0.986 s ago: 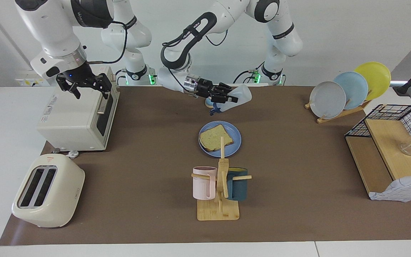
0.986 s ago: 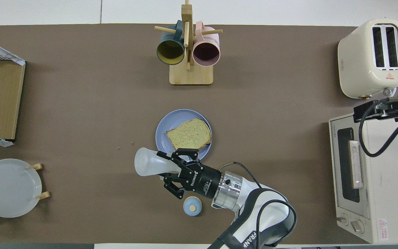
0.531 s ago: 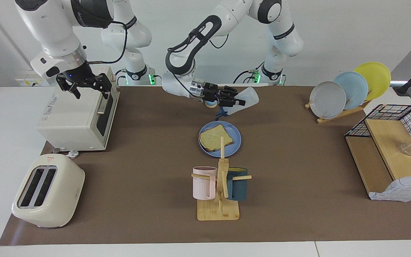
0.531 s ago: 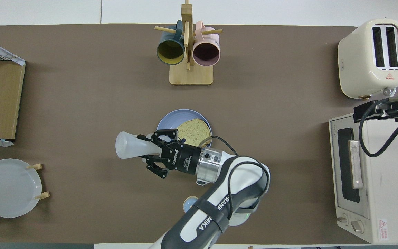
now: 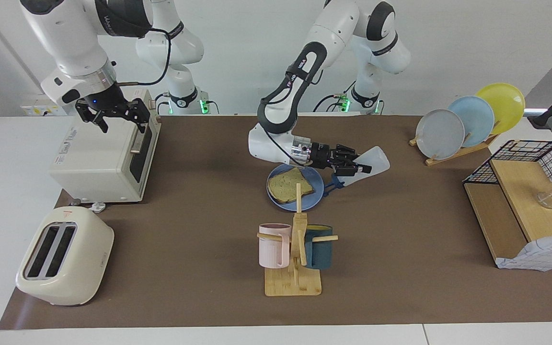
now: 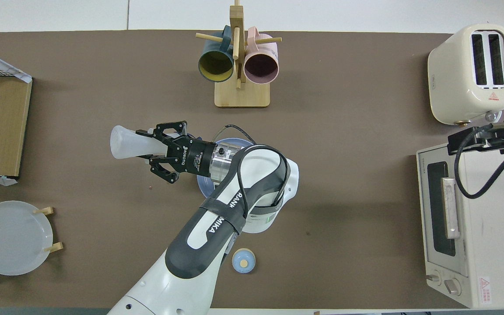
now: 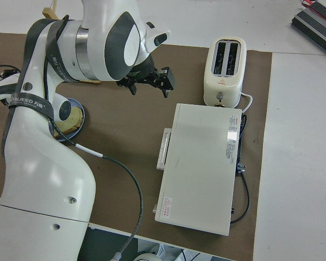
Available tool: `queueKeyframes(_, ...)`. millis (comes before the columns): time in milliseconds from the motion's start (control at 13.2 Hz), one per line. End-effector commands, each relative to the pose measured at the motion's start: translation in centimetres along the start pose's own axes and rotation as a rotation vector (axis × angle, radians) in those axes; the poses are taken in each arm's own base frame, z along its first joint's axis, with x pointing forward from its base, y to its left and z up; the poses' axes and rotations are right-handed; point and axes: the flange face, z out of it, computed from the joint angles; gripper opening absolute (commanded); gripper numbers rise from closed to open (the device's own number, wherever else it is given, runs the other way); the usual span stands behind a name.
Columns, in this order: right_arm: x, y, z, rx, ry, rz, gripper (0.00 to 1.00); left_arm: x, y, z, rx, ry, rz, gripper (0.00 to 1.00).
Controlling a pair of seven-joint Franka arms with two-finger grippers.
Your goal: Put bread on plate and add seasoning
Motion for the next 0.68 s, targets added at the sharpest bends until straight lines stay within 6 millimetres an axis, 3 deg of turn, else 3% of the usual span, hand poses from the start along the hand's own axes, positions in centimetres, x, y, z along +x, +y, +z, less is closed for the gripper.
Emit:
queueKeyframes(0,-0.4,0.5,-0.3,0.000,0.003,-0.024,1.00,-0.4,1.5,-3.1,0.052,0.007,0.013,0.00)
queueKeyframes(379,-0.4,0.5,-0.3,0.000,0.003,-0.024,1.00,-2.1,6.5,-10.8,0.072,0.057,0.052,0.00)
queueKeyframes(455,-0.4,0.5,-0.3,0.000,0.003,-0.024,1.00,-2.5,7.4,-11.9,0.073,0.066,0.060,0.00)
queueKeyframes(607,-0.4,0.5,-0.3,0.000,0.003,-0.024,1.00,-2.5,7.6,-12.1,0.068,0.071,0.063,0.00)
